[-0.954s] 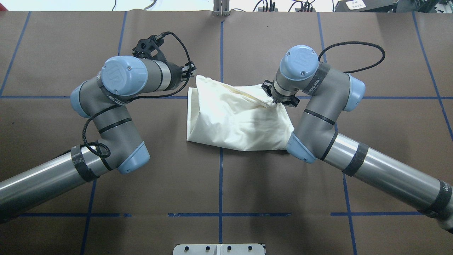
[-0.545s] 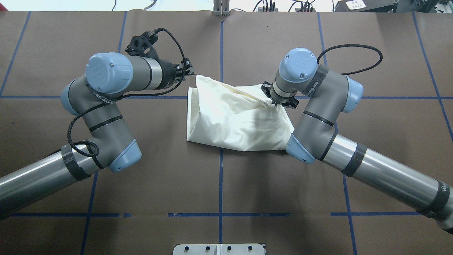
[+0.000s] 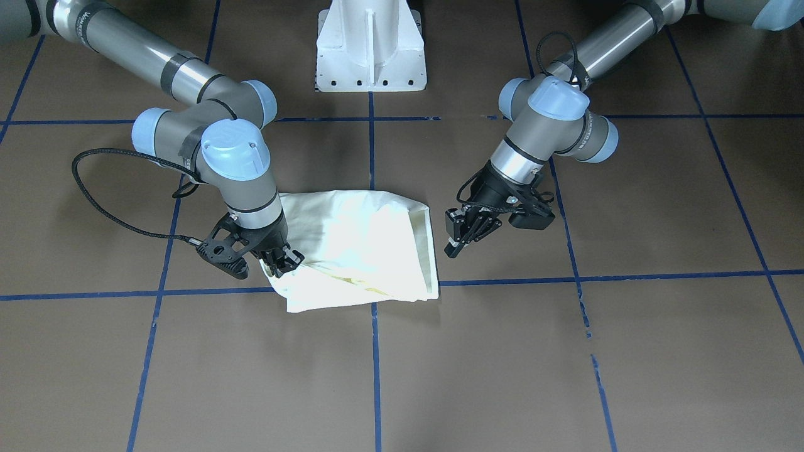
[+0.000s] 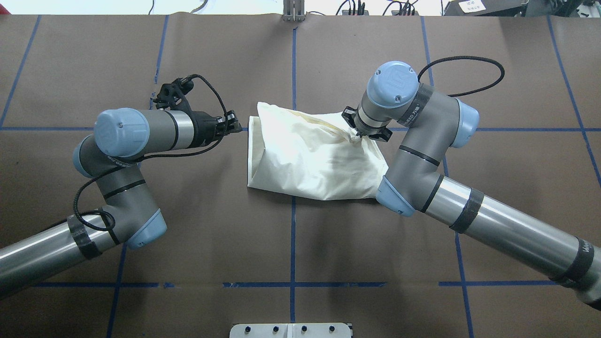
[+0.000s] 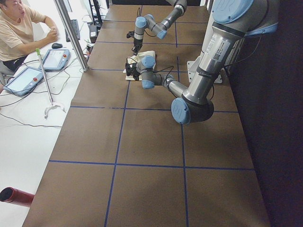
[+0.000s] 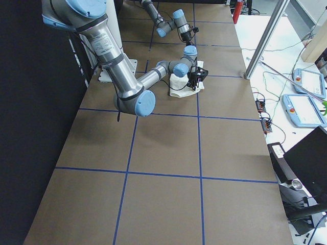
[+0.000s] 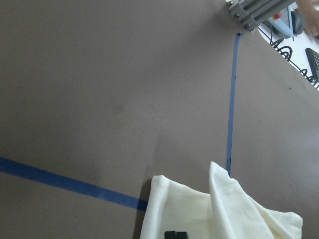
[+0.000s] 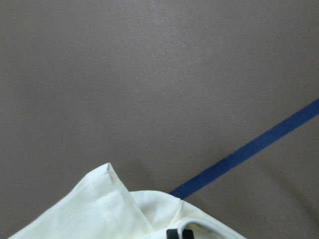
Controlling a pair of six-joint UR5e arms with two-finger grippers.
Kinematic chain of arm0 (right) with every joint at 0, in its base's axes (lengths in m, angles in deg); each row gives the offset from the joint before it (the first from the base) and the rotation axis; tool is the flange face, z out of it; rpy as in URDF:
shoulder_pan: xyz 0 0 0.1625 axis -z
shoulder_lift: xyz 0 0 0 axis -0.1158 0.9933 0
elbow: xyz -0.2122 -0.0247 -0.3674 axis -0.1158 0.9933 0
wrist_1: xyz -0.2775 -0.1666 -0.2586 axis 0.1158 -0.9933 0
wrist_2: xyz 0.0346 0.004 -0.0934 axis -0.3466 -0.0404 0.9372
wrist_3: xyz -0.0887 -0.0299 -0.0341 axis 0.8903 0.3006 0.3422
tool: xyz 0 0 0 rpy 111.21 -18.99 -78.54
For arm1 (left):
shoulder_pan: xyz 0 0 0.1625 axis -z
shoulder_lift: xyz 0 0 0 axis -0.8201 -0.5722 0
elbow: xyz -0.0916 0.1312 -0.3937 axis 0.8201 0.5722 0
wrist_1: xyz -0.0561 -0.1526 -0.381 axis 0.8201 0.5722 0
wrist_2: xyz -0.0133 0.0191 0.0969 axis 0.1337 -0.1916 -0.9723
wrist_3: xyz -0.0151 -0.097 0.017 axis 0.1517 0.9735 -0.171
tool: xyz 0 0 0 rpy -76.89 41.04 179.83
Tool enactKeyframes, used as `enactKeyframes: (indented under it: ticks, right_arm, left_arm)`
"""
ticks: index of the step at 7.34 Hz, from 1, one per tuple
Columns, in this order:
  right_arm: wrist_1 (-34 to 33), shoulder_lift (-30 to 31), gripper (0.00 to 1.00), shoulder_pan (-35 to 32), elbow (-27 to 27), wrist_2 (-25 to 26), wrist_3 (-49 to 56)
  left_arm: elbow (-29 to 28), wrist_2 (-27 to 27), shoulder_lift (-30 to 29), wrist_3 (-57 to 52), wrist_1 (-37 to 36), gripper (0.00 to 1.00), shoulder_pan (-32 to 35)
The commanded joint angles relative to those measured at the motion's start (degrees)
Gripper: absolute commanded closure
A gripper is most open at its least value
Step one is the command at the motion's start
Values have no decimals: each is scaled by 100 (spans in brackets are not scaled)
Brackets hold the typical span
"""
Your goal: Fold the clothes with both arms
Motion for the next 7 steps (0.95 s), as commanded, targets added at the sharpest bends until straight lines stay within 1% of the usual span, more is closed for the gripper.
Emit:
enactKeyframes:
  ticks: [1, 3, 4, 5, 6, 7]
  right_arm:
    - [0, 2, 100, 0, 0, 0, 20]
    - [0, -6, 100, 0, 0, 0, 29]
    - [0, -6, 100, 0, 0, 0, 20]
    - [0, -6, 100, 0, 0, 0, 20]
    - [0, -6, 100, 0, 0, 0, 29]
    - [0, -6, 100, 0, 0, 0, 20]
  left_arm:
    - [-41, 77, -83, 176, 150, 100, -327]
    - [-76, 94, -84, 168, 159, 100, -600]
    - [133, 434, -14, 177, 167, 100, -653]
    - [265, 1412, 134, 142, 220, 100, -662]
    - [258, 2318, 171, 177, 699, 100, -645]
    - [275, 2544, 301, 116, 912, 100, -662]
